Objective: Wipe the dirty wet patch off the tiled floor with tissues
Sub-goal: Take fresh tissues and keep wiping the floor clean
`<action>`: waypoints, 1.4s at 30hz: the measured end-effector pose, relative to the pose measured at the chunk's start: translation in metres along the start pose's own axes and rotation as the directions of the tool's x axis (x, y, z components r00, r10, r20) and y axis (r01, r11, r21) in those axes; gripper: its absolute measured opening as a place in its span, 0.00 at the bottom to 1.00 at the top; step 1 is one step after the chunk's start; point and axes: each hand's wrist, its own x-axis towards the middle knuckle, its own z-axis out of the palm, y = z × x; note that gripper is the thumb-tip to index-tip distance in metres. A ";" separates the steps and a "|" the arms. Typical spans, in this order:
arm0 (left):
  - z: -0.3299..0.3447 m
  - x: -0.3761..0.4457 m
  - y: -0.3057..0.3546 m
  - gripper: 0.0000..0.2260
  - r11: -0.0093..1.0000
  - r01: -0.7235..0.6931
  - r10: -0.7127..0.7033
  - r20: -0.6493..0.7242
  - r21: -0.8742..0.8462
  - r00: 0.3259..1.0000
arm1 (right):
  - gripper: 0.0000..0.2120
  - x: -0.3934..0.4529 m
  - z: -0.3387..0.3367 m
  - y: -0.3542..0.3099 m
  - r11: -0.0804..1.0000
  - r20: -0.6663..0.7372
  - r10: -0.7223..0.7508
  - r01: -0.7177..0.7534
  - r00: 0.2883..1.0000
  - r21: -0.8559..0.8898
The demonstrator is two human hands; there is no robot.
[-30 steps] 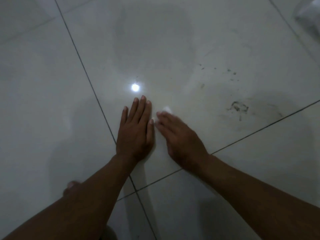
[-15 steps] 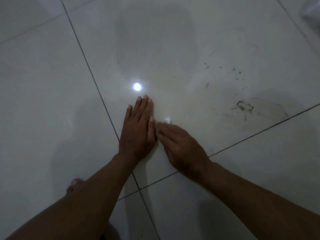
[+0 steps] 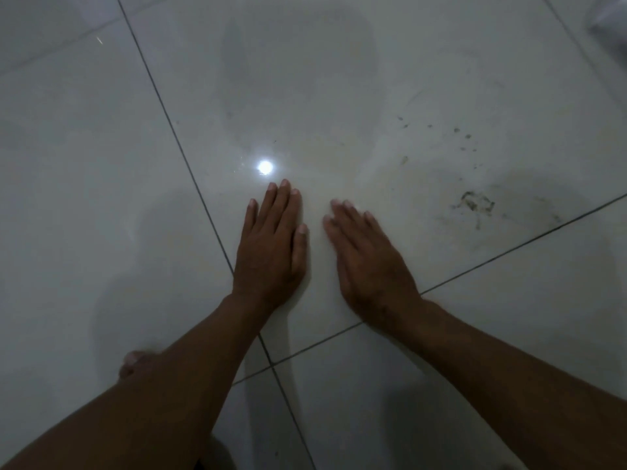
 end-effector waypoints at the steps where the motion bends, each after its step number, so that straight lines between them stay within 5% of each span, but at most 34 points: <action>1: -0.001 0.000 0.000 0.25 1.000 -0.007 0.007 0.006 0.017 1.000 | 0.24 -0.007 0.002 -0.004 0.998 0.030 -0.066 0.066 0.997 -0.005; 4: -0.004 0.004 0.001 0.25 0.996 -0.074 0.073 0.025 0.051 0.997 | 0.24 -0.011 -0.001 0.005 0.993 0.033 -0.111 0.112 0.993 -0.047; 9: -0.009 0.045 0.003 0.25 0.972 -0.229 0.225 0.073 0.052 0.972 | 0.23 0.031 -0.006 0.017 0.952 -0.107 0.299 -0.304 0.948 -0.038; 18: -0.001 0.074 0.005 0.26 0.910 -0.411 0.393 0.207 0.049 0.896 | 0.18 -0.017 -0.001 0.002 0.974 -0.169 0.219 -0.227 0.961 -0.028; 22: -0.001 0.074 0.007 0.26 0.914 -0.401 0.379 0.222 0.062 0.898 | 0.21 0.008 0.000 0.012 0.799 -0.314 0.577 -0.601 0.754 0.026; 24: 0.001 0.074 0.006 0.25 0.908 -0.413 0.389 0.227 0.070 0.893 | 0.22 0.033 0.004 0.001 0.743 -0.360 0.647 -0.663 0.672 0.097; 29: 0.000 0.081 0.004 0.24 0.884 -0.464 0.447 0.195 0.051 0.873 | 0.21 0.017 0.018 -0.038 0.854 -0.292 0.514 -0.512 0.806 0.090; 32: -0.003 0.086 0.014 0.25 0.873 -0.488 0.474 0.210 0.014 0.855 | 0.20 -0.014 0.019 -0.048 0.858 -0.304 0.498 -0.512 0.812 0.038; 34: -0.001 0.091 0.027 0.26 0.850 -0.527 0.516 0.222 -0.011 0.828 | 0.20 -0.027 0.016 -0.044 0.788 -0.357 0.574 -0.616 0.737 -0.005; 38: 0.011 0.107 0.044 0.26 0.780 -0.626 0.614 0.227 -0.024 0.756 | 0.22 -0.008 0.004 -0.005 0.511 -0.400 0.809 -0.851 0.431 0.117; 39: 0.015 0.112 0.046 0.26 0.763 -0.646 0.632 0.229 -0.018 0.740 | 0.23 0.001 0.001 0.001 0.483 -0.382 0.833 -0.864 0.401 0.144; 42: 0.022 0.119 0.051 0.26 0.740 -0.672 0.649 0.253 0.005 0.717 | 0.25 0.007 -0.003 0.000 0.606 -0.308 0.777 -0.785 0.549 0.130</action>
